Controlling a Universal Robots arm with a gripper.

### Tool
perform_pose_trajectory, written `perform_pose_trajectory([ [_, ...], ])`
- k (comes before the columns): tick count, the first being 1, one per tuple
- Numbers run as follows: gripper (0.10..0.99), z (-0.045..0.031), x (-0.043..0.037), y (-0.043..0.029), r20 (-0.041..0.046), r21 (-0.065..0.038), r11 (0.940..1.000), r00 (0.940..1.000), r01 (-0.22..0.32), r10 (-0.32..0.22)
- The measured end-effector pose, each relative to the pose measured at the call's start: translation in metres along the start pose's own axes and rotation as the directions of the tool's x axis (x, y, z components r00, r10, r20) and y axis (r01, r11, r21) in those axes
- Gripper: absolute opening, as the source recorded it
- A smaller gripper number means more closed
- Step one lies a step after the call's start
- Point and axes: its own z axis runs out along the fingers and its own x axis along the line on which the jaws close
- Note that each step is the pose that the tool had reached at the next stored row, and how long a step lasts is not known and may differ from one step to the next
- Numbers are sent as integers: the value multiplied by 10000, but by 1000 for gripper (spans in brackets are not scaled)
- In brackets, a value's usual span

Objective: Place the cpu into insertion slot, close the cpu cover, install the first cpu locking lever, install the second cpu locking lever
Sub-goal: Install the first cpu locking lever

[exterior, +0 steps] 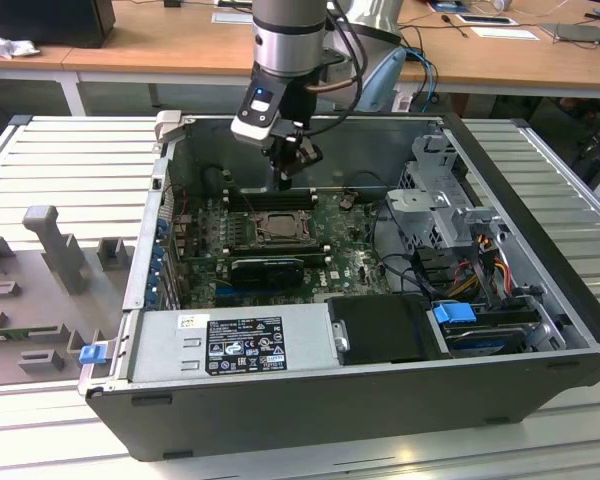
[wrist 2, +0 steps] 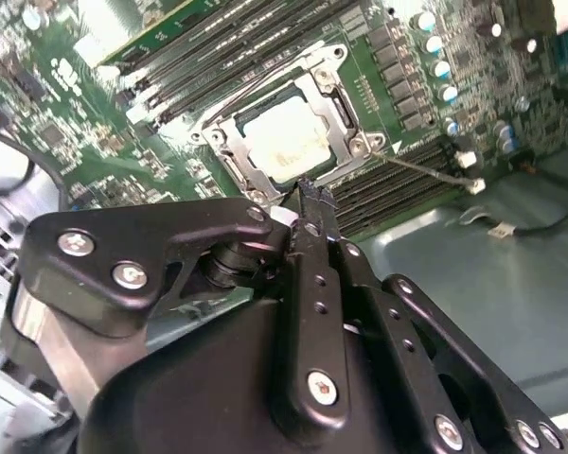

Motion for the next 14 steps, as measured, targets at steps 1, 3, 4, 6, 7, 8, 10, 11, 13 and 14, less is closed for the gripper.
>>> perform_pose_trajectory([
  [1,106,2,0,0,-3,2,9998,9998,179,-179],
  [3,106,5,0,0,-12,6,9980,9980,632,-632],
  [4,106,6,0,0,-17,7,9960,9960,892,-892],
  [6,106,8,0,0,-24,9,9923,9923,1236,-1236],
  [7,106,9,-1,-2,-27,7,9909,9908,1349,-1349],
  [8,106,9,-1,-2,-29,8,9896,9896,1438,-1438],
  [10,106,9,-1,-2,-33,12,9855,9855,1695,-1695],
  [11,106,9,0,-2,-37,13,9826,9826,1858,-1858],
  [13,106,10,0,-2,-44,14,9743,9743,2254,-2254],
  [14,106,11,0,-2,-49,14,9685,9684,2492,-2492],
])
